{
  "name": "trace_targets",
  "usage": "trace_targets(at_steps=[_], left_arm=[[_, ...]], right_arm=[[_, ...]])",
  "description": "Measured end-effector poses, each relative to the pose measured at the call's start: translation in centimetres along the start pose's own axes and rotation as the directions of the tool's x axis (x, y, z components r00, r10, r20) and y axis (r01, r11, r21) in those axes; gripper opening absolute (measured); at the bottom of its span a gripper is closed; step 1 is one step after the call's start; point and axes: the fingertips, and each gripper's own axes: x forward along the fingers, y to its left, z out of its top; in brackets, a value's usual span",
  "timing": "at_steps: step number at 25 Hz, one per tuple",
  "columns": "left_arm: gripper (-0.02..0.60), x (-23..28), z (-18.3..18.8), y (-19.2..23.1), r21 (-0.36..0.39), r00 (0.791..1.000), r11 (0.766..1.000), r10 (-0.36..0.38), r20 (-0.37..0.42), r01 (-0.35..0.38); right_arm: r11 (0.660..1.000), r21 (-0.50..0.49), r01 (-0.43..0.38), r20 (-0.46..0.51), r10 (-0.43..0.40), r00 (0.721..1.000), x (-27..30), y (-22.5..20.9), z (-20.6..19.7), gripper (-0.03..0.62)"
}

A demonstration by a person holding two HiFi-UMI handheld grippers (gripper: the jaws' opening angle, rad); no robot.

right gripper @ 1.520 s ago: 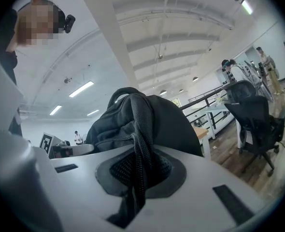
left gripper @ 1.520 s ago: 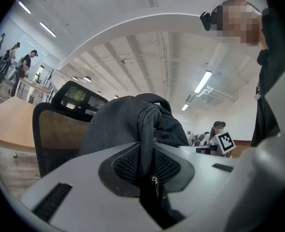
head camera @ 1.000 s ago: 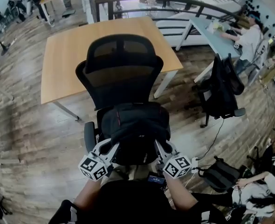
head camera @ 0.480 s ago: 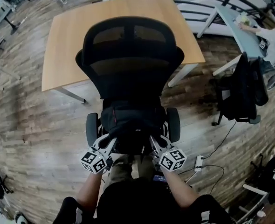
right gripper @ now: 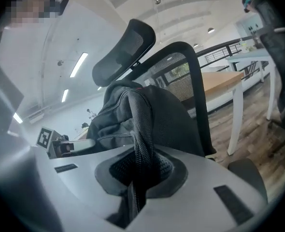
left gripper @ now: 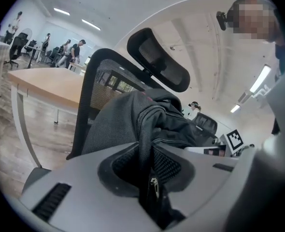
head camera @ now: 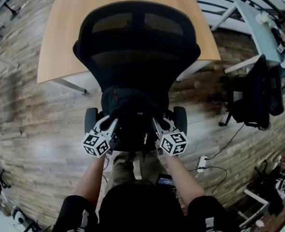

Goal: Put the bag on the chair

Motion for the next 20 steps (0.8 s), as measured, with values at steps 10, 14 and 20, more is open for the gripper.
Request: trace_targets(at_steps=[10,14,20], left_arm=[[0.092,8.4,0.9,6.2,0.038,0.981,0.988,0.151,-0.121,-0.147],[0.100,9.9,0.7,7.3,0.030,0.977,0.990,0.140,-0.159,-0.137],[0.106,9.6,0.6,6.8,0.042,0.979,0.990,0.137,-0.154,-0.132]], right_arm=[[0.988,-0.123,0.097,-0.038,-0.103,0.994,7.4,-6.6,2.1,0.078],[0.996,-0.056,0.076,-0.076,-0.081,0.994,8.7,-8.6,1.8,0.123],[0.986,-0.146,0.085,-0.079,-0.097,0.992,7.7,-7.9,2.0,0.126]])
